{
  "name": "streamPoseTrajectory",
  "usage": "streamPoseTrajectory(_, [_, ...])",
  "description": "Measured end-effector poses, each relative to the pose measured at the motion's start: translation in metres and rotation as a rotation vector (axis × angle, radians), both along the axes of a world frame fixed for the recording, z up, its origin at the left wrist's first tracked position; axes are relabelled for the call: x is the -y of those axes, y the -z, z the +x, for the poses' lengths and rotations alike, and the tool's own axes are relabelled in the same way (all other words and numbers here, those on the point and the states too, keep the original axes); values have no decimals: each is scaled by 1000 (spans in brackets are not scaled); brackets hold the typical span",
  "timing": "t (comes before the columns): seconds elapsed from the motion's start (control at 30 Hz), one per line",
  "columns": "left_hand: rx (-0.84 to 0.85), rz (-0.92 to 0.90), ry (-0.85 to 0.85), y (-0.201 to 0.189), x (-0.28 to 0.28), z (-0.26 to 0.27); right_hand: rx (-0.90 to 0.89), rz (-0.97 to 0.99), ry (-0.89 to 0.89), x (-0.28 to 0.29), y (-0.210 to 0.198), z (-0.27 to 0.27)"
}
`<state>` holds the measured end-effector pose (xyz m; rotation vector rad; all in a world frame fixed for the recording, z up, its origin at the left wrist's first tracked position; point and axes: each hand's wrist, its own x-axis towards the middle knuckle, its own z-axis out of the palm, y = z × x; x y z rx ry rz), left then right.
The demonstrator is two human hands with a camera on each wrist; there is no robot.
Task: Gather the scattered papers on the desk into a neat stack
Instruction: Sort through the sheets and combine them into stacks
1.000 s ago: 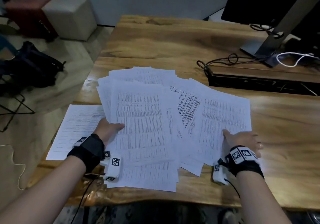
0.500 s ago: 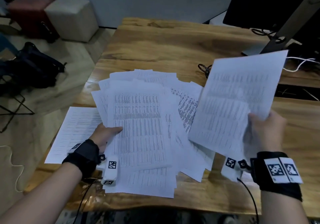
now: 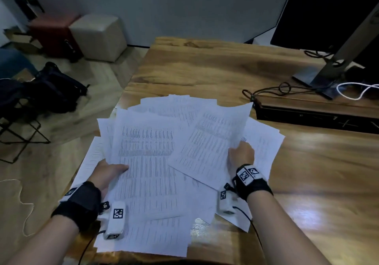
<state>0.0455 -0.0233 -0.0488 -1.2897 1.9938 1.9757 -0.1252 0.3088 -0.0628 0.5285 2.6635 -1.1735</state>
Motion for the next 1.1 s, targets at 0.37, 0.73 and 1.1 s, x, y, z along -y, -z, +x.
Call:
streamPoseTrajectory(0.37, [25, -24, -28, 20, -5, -2, 120, 58, -230, 56, -4, -9])
streamPoseTrajectory(0.73, [-4, 29, -1, 16, -3, 0, 31, -189, -301, 35, -36, -17])
streamPoseTrajectory(1.1, [-65, 177, 51, 9, -9, -24, -237, -735, -269, -37, -137, 7])
